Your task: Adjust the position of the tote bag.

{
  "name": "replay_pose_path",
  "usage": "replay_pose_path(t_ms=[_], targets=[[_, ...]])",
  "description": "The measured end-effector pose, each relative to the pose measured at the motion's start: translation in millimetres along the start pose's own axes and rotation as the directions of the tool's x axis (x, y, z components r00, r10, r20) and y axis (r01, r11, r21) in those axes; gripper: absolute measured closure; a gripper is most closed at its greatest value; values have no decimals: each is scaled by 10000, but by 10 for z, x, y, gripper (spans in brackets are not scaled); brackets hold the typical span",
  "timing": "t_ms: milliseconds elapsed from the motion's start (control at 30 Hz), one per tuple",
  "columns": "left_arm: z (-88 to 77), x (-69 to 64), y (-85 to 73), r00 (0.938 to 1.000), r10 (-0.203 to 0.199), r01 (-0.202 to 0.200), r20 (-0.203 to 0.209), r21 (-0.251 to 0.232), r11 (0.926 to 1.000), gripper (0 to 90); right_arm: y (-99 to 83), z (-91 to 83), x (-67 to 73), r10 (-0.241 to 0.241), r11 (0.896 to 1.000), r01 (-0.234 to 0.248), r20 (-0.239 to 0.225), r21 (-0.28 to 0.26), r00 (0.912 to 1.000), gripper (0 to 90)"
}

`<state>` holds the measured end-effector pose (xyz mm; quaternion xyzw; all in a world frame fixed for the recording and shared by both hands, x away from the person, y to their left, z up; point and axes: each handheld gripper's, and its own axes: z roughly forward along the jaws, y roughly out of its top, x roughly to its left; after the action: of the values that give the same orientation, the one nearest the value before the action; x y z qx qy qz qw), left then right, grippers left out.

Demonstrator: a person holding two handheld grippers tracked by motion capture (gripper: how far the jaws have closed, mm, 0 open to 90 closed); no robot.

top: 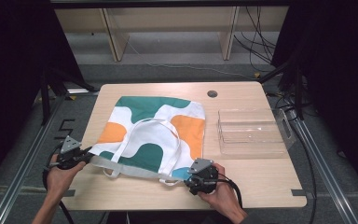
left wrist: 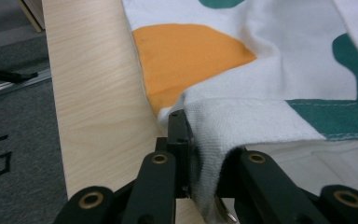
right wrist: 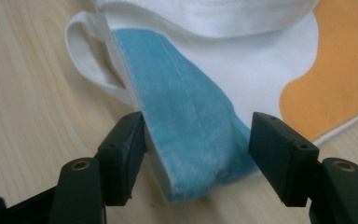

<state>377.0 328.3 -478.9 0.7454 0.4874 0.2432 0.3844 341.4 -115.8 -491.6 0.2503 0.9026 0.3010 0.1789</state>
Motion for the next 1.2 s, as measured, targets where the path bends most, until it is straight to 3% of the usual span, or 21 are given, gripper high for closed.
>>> replay_pose_path(t_ms=[167,233,267,300,400,500,533,567,600,667,733,800,833,867,933,967,1000,1033,1100,1133,1200], targets=[[-27,16,17,9993,-280,282,245,-94,9996,813,102,45,-2,-206,9996,209,175,-203,9996,380],[-31,21,6,9991,-287,290,302,-119,9995,812,148,58,15,143,9989,-134,203,-451,9997,380],[-26,19,0,9992,-242,244,332,-44,9997,811,164,66,8,-40,9984,47,132,-566,9999,398],[-39,28,-2,9994,-27,20,349,190,9998,809,192,71,18,164,9961,-112,593,-880,9981,449],[-22,-12,-22,9998,16,-19,223,161,9999,808,207,103,21,109,9977,-45,933,-676,9956,460],[-26,-22,-40,9985,546,-549,85,402,9977,799,178,116,5,236,9982,-185,906,-570,9956,539],[-23,-35,-52,9969,787,-784,-32,532,9955,782,145,72,-9,-24,9991,81,1356,-420,9908,579],[-32,-33,-63,9918,1269,-1252,-157,813,9888,767,145,72,-9,-24,9991,81,1356,-420,9908,579],[-27,-55,-85,9913,1287,-1262,-273,801,9888,767,114,57,-25,-172,9993,223,1585,-303,9872,597],[-23,-68,-128,9839,1704,-1638,-531,1101,9803,703,-9,32,-97,170,9999,-162,1697,-62,9854,652],[13,-93,-185,9773,2036,-1940,-578,1407,9709,684,-47,28,-116,412,9992,-405,1628,-74,9858,663],[58,-135,-237,9761,2068,-1944,-666,1569,9683,659,-74,19,-127,615,9980,-590,1497,-212,9868,734],[73,-149,-258,9711,2244,-2078,-814,1747,9624,643,-72,11,-123,560,9982,-525,1448,-279,9879,778],[81,-151,-271,9708,2224,-2035,-899,1822,9620,604,-66,-2,-126,380,9988,-331,1424,-367,9891,796],[87,-117,-289,9837,1629,-1473,-759,1786,9728,552,-60,-34,-131,476,9982,-416,1440,-442,9884,807],[90,-105,-291,9865,1453,-1307,-756,1714,9765,538,-57,-56,-140,524,9977,-458,1410,-492,9886,809],[93,-106,-289,9861,1465,-1317,-783,1693,9767,518,-54,-78,-155,438,9978,-367,1345,-546,9899,811],[95,-101,-289,9852,1554,-1401,-725,1817,9733,516,-54,-100,-149,710,9961,-630,1357,-619,9882,813],[110,-113,-292,9873,1536,-1444,-416,1712,9746,564,-51,-129,-151,764,9952,-678,1285,-702,9888,814],[103,-113,-288,9870,1601,-1554,-125,1753,9722,645,-49,-143,-156,756,9953,-673,1257,-692,9892,814],[102,-141,-283,9829,1841,-1812,-1,1740,9679,756,-47,-161,-156,963,9927,-872,1125,-833,9890,814]])
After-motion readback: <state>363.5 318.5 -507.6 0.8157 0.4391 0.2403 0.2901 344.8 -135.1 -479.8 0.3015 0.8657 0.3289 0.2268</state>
